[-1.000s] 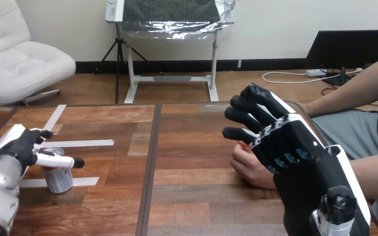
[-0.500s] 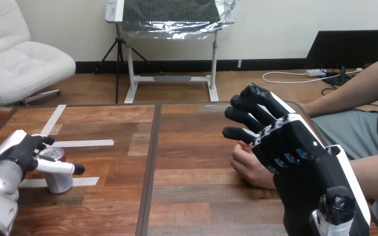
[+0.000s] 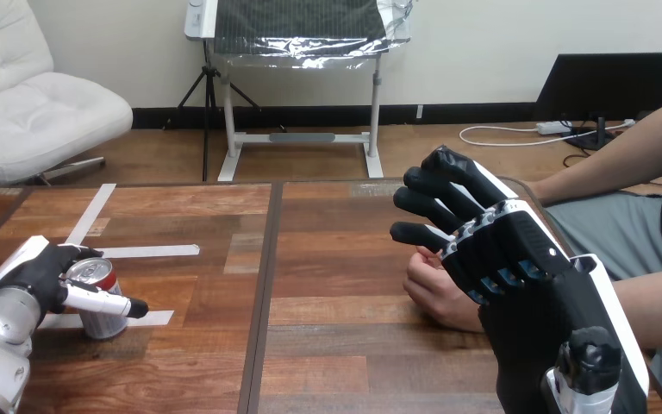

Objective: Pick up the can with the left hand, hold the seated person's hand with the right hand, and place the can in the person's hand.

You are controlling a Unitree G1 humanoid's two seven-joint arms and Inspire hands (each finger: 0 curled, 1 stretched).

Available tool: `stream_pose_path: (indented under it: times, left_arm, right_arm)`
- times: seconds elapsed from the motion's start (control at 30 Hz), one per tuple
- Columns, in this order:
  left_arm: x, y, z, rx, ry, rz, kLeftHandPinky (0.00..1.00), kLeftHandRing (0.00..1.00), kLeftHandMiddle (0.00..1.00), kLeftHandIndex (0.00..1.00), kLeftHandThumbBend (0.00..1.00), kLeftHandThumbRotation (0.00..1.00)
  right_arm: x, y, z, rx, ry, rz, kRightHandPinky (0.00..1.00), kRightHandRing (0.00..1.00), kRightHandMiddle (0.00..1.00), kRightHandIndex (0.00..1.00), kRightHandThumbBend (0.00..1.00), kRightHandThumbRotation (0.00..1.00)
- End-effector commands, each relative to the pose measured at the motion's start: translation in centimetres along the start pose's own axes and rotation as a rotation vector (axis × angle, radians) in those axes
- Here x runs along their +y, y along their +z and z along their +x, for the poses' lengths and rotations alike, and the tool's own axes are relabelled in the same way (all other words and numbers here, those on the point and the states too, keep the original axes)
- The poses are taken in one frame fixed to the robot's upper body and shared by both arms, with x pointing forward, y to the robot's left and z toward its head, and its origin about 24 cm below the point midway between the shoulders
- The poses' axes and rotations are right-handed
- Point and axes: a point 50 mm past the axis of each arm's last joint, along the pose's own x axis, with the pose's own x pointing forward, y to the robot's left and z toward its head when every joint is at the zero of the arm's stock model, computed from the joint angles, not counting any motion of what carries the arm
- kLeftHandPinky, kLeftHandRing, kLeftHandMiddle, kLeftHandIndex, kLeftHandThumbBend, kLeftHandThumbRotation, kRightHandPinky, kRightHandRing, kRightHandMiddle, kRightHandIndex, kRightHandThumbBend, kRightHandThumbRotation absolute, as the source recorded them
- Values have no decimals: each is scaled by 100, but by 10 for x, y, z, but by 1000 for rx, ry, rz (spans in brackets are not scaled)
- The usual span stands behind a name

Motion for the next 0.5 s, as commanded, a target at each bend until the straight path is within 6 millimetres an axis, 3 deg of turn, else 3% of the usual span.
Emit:
stream_pose_path:
  times: [0.0, 0.47]
  left_arm:
    - [20, 14, -2, -57, 52, -10, 74, 82, 86, 85, 87, 18]
    - [18, 13, -3, -54, 34, -12, 69, 81, 86, 85, 86, 14]
  right_arm:
    - [0, 7, 7, -62, 3, -9, 79, 85, 86, 86, 100, 86]
    - [-1, 7, 6, -69, 3, -6, 79, 85, 86, 87, 100, 86]
